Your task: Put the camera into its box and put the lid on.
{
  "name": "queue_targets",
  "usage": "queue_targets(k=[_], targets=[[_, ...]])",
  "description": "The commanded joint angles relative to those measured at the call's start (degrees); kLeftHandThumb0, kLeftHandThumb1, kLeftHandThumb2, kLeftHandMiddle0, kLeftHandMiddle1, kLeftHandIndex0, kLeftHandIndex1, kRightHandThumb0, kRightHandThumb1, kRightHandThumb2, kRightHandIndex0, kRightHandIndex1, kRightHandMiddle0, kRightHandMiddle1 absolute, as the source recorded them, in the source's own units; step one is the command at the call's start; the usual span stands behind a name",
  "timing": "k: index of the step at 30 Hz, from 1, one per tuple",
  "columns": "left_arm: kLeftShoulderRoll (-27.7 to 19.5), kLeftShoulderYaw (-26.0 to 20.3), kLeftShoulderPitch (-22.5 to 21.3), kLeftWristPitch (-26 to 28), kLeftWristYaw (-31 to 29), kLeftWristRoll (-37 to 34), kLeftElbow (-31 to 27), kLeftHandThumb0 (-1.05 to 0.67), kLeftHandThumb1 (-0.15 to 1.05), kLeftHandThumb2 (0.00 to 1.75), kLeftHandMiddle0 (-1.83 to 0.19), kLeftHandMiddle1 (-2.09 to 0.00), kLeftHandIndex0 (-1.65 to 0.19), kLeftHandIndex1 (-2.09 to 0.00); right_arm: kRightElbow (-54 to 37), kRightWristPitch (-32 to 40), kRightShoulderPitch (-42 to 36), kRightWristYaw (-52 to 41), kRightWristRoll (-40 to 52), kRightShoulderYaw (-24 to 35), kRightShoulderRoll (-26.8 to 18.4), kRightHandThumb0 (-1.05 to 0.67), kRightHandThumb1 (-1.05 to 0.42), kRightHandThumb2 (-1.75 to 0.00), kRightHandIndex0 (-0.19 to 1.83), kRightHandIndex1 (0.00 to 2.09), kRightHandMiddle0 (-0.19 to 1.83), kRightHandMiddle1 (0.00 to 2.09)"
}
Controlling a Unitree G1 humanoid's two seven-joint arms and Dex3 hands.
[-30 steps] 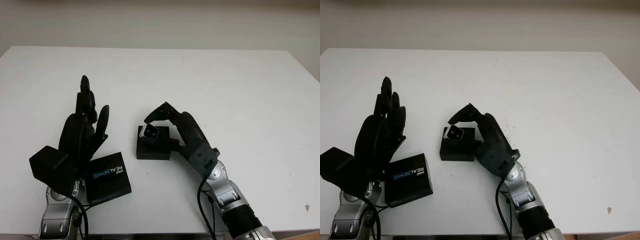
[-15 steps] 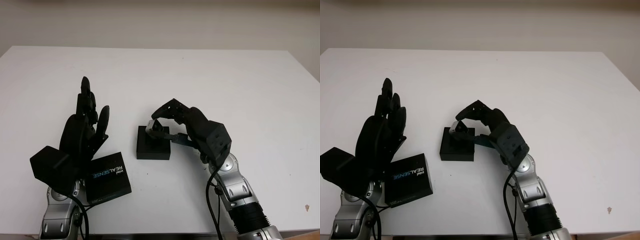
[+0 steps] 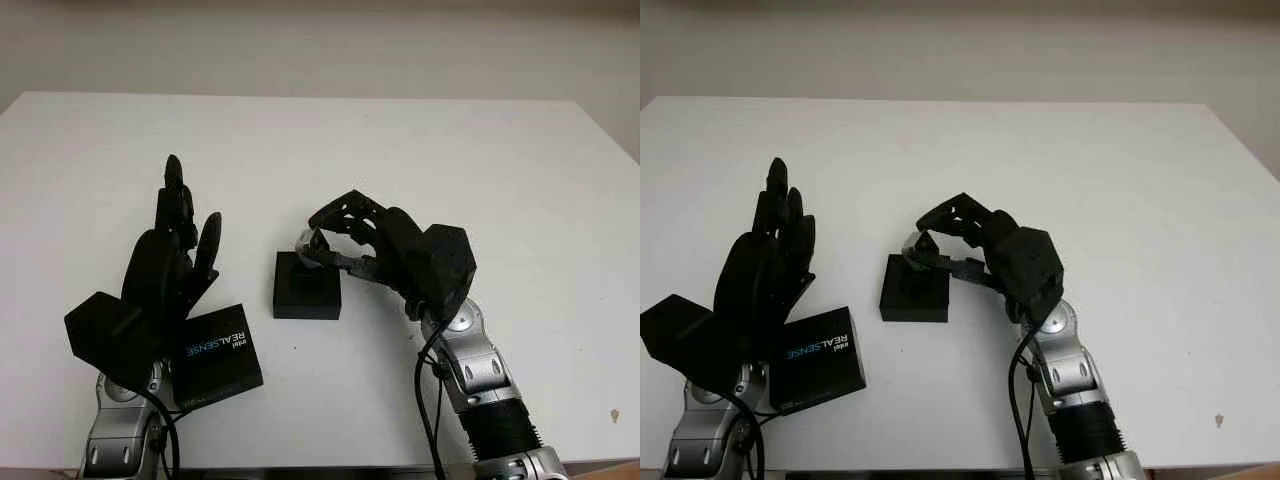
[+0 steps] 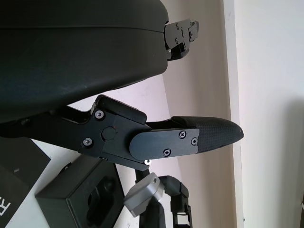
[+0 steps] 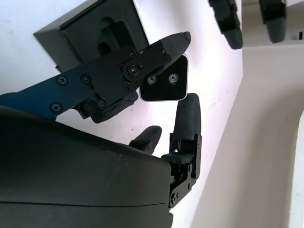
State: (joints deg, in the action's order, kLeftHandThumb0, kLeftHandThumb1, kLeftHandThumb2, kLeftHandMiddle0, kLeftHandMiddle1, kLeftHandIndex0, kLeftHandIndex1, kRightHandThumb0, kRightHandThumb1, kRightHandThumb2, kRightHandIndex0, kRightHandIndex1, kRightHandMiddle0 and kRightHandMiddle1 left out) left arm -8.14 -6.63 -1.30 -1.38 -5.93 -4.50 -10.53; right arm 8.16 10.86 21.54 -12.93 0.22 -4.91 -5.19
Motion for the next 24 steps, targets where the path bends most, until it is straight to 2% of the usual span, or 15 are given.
queue_targets(k=[1,7,15,24], targets=[[0.23,0.28,-0.58,-0.30,0.05,0.00,0.07,-0.78,1.05,0.49,0.19,-0.01,0.19,0.00,-1.83,2.08,2.11,-0.96,1.12,0.66,-0.39,-0.41,-0.94,-0.06,0.21,0.63,0.32,1.68],[0.37,0.39,-0.54,-0.08,0.09,-0.08,0.02,-0.79,1.05,0.48,0.19,-0.01,0.19,0.00,-2.79,8.23,4.70,-5.25,2.25,0.72,-3.17,-0.41,-0.96,-0.06,0.16,0.59,0.28,1.69],[0.84,0.49,-0.37,-0.21,0.69,0.08,-0.13,-0.77,1.05,0.48,0.19,-0.02,0.19,0.00,-1.28,10.85,7.97,-9.99,1.70,-0.30,-6.79,-0.41,-0.94,-0.05,0.21,0.44,0.34,1.66],[0.73,0.48,-0.18,-0.70,0.37,-0.19,-0.02,-0.76,1.05,0.49,0.19,-0.01,0.19,0.00,-0.33,12.42,10.39,-14.06,-0.05,-2.39,-9.87,-0.43,-0.91,-0.05,0.28,0.38,0.39,1.64]])
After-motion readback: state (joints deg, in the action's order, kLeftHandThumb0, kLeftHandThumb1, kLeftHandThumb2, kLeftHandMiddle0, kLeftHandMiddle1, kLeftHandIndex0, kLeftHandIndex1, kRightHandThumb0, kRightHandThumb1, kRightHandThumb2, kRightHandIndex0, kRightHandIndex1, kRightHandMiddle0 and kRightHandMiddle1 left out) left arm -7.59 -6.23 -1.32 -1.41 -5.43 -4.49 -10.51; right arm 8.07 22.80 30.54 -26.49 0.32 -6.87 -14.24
